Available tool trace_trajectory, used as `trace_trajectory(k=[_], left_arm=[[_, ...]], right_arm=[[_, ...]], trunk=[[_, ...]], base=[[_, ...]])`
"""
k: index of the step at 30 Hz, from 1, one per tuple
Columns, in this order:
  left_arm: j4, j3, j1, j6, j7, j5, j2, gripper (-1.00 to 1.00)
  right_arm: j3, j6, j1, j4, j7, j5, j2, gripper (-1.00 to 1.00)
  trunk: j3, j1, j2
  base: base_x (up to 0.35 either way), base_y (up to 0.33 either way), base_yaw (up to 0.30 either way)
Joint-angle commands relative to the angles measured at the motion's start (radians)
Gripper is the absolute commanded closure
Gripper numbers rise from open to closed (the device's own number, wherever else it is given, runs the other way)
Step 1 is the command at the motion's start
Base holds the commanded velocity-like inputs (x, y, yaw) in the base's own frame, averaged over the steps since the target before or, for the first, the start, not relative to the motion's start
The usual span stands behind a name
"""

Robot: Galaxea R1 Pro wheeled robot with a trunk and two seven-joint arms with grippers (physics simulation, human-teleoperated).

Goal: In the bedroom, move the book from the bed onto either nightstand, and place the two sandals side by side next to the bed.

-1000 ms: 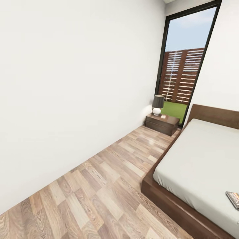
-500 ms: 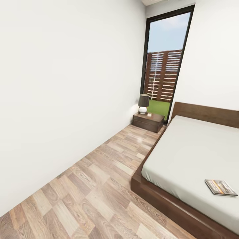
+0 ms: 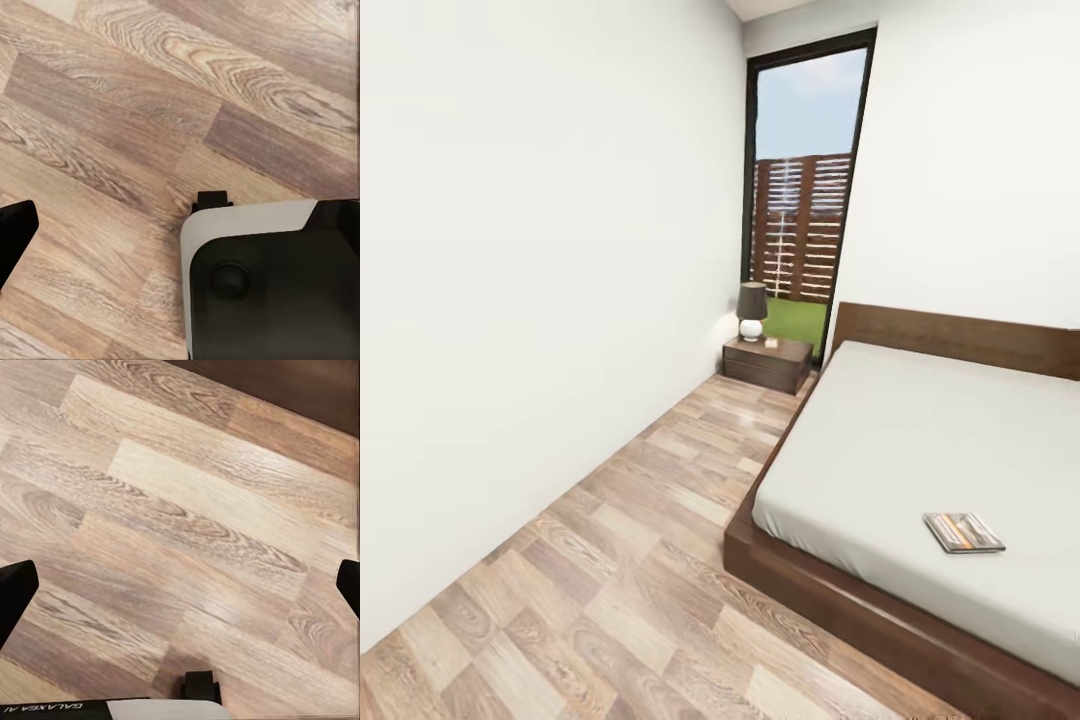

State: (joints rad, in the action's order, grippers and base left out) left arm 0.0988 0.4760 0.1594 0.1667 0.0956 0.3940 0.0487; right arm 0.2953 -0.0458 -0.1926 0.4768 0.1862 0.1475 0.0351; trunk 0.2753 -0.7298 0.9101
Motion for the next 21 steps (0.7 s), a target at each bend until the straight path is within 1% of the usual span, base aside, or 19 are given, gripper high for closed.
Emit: trace_trajectory(k=[1, 21], left_arm=[[0.001, 0.009, 0.0, 0.002, 0.004, 0.007, 0.0, -1.0], [0.001, 0.009, 0.0, 0.002, 0.004, 0.006, 0.0, -1.0]], right_arm=[[0.008, -0.005, -0.001, 0.002, 0.009, 0.011, -0.001, -1.0], [0.008, -0.005, -0.001, 0.002, 0.009, 0.011, 0.0, -1.0]], trunk=[[0.001, 0.0, 0.001], [0.001, 0.0, 0.001]], base=[[0.0, 0.0, -0.273], [0.0, 0.0, -0.268]])
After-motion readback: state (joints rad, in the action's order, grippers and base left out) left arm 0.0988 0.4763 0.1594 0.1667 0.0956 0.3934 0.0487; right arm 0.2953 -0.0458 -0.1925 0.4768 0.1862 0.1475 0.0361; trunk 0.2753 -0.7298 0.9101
